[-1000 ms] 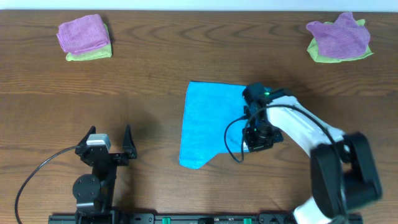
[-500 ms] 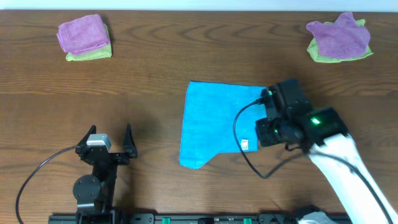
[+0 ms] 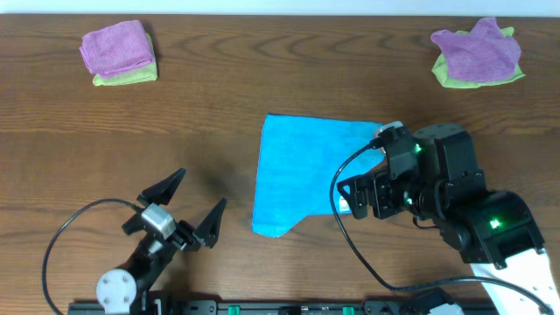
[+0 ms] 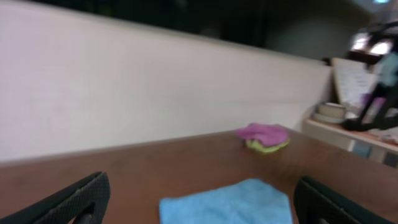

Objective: Fold the cloth
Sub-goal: 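Withdraw the right gripper right and raise the left arm forward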

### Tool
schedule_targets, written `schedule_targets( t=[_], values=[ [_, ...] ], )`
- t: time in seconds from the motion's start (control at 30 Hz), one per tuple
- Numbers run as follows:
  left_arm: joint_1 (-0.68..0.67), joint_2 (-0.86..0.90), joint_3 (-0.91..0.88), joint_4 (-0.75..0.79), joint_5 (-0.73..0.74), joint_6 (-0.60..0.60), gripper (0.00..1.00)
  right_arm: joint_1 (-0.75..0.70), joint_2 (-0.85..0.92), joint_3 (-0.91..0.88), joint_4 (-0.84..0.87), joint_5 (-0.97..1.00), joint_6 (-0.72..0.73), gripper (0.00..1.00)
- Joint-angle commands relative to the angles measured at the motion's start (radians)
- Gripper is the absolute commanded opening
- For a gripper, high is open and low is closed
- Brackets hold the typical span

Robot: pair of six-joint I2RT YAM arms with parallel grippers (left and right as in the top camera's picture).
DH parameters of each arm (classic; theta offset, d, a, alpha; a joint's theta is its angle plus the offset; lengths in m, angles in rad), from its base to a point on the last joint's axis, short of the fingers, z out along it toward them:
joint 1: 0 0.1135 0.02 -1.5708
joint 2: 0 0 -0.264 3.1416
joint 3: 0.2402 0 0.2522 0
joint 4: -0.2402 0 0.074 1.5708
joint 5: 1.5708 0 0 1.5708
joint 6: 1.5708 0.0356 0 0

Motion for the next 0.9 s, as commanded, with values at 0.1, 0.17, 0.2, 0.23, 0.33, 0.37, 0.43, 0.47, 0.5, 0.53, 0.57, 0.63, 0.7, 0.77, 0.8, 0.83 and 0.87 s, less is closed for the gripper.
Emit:
schedule_targets(
  t=[0.1, 0.17, 0.2, 0.23, 0.33, 0.37, 0.43, 0.47, 0.5, 0.53, 0.57, 0.63, 0.7, 0.77, 0.8, 0.83, 0.87],
  values=[
    [-0.004, -0.007, -0.001, 0.100, 0.077, -0.015, 0.96, 0.001, -0.007, 0.016, 0.017, -0.062, -0.004, 0.99],
    [-0.004, -0.007, -0.001, 0.107, 0.078, -0.015, 0.95, 0.001, -0.007, 0.016, 0.018, -0.033, -0.004, 0.99],
    [-0.004, -0.007, -0.001, 0.113, 0.077, -0.015, 0.96, 0.001, -0.007, 0.016, 0.018, -0.012, -0.005, 0.99],
    [-0.004, -0.007, -0.001, 0.122, 0.065, -0.014, 0.95, 0.001, -0.007, 0.016, 0.017, 0.018, -0.017, 0.99],
    [-0.004, -0.007, -0.001, 0.144, 0.032, -0.014, 0.95, 0.001, -0.007, 0.016, 0.018, 0.070, -0.020, 0.99],
    [-0.004, -0.007, -0.001, 0.150, 0.019, -0.014, 0.96, 0.001, -0.007, 0.017, 0.018, 0.077, -0.024, 0.99],
    [-0.004, -0.007, -0.001, 0.154, -0.010, -0.014, 0.96, 0.000, -0.007, 0.017, 0.018, 0.077, -0.046, 0.99],
    [-0.004, -0.007, -0.001, 0.159, -0.026, -0.010, 0.95, -0.001, -0.007, 0.017, 0.018, 0.078, -0.047, 0.99],
    [-0.004, -0.007, -0.001, 0.159, -0.040, -0.002, 0.96, -0.002, -0.007, 0.017, 0.020, 0.078, -0.049, 0.99],
    [-0.004, -0.007, -0.001, 0.162, -0.041, 0.000, 0.95, -0.005, -0.007, 0.017, 0.021, 0.079, -0.049, 0.99],
    [-0.004, -0.007, -0.001, 0.167, -0.036, 0.000, 0.95, -0.008, -0.007, 0.017, 0.022, 0.080, -0.049, 0.99],
    [-0.004, -0.006, -0.001, 0.171, -0.042, 0.000, 0.95, -0.017, -0.007, 0.017, 0.022, 0.096, -0.049, 0.99],
    [-0.004, -0.002, -0.001, 0.151, -0.101, -0.008, 0.96, -0.024, -0.007, 0.017, 0.026, 0.116, -0.049, 0.99],
    [-0.005, 0.021, 0.000, 0.132, -0.180, -0.051, 0.96, -0.034, -0.007, 0.018, 0.040, 0.154, -0.049, 0.99],
    [-0.005, 0.060, 0.008, 0.140, -0.205, -0.068, 0.96, -0.046, -0.007, 0.021, 0.053, 0.185, -0.049, 0.99],
    [-0.005, 0.090, 0.021, 0.144, -0.208, -0.069, 0.95, -0.054, -0.007, 0.025, 0.061, 0.195, -0.049, 0.99],
    [-0.006, 0.126, 0.042, 0.144, -0.204, -0.069, 0.95, -0.068, -0.006, 0.032, 0.071, 0.201, -0.049, 0.99]
  ],
)
